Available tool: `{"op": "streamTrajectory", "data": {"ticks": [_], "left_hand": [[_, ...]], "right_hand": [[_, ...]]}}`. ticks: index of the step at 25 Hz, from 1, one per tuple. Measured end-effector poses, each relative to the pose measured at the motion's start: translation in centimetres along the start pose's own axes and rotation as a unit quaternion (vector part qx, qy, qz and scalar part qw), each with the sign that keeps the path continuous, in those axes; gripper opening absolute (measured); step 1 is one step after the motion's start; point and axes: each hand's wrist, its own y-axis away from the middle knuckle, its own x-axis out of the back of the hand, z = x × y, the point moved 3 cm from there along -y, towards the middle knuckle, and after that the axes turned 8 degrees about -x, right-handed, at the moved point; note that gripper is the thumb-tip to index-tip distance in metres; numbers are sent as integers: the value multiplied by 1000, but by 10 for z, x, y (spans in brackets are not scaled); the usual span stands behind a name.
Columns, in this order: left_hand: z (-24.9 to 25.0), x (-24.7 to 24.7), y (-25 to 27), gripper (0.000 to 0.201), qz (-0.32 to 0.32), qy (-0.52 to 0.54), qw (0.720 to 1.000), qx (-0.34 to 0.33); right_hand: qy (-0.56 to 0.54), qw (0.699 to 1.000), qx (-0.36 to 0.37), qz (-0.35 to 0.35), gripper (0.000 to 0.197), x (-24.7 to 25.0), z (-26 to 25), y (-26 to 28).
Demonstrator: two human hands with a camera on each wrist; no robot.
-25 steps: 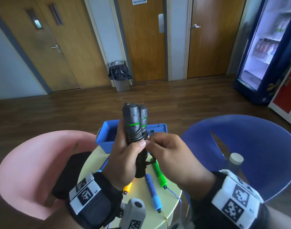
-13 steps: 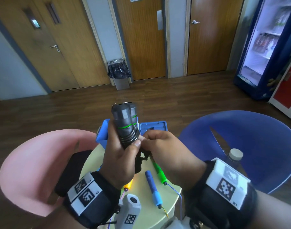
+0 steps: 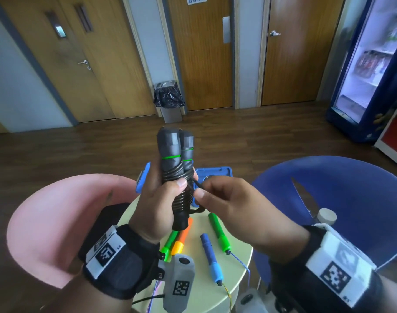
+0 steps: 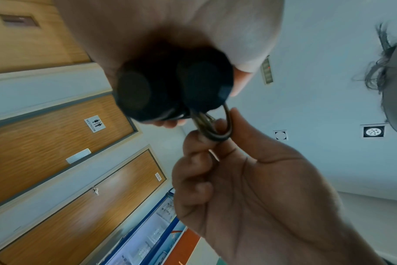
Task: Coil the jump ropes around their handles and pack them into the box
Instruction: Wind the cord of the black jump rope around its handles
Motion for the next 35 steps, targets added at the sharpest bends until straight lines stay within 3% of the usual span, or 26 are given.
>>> {"op": "streamTrajectory", "data": {"ticks": [3,5,8,11,19,25,32,35], "left_hand": [[1,-6,3,41,-5,13,1000,15],[0,-12,5,50,3,22,999,27],[0,-18,7,57,6,39,999,23],[4,-24,5,49,-13,41,999,14],[11,-29,4,41,-19,26,999,-15],[12,-23,4,36,10,-18,999,-30],[5,-14,0,42,35,24,999,-19],[-1,-9,-1,47,47,78,996,8]], "right_hand": [[180,968,150,87,34,-5,-8,4],[210,953,195,103,28,-8,-9,7],[138,971,177,86,26,-6,-7,6],[52,987,134,76,27,-3,-13,11],[-11,994,62,88,43,-3,-18,6],[-81,994,44,61,38,-9,-12,-9],[-9,992,87,89,34,-8,-9,-20],[35,995,63,73,35,-10,-5,-19]]}}
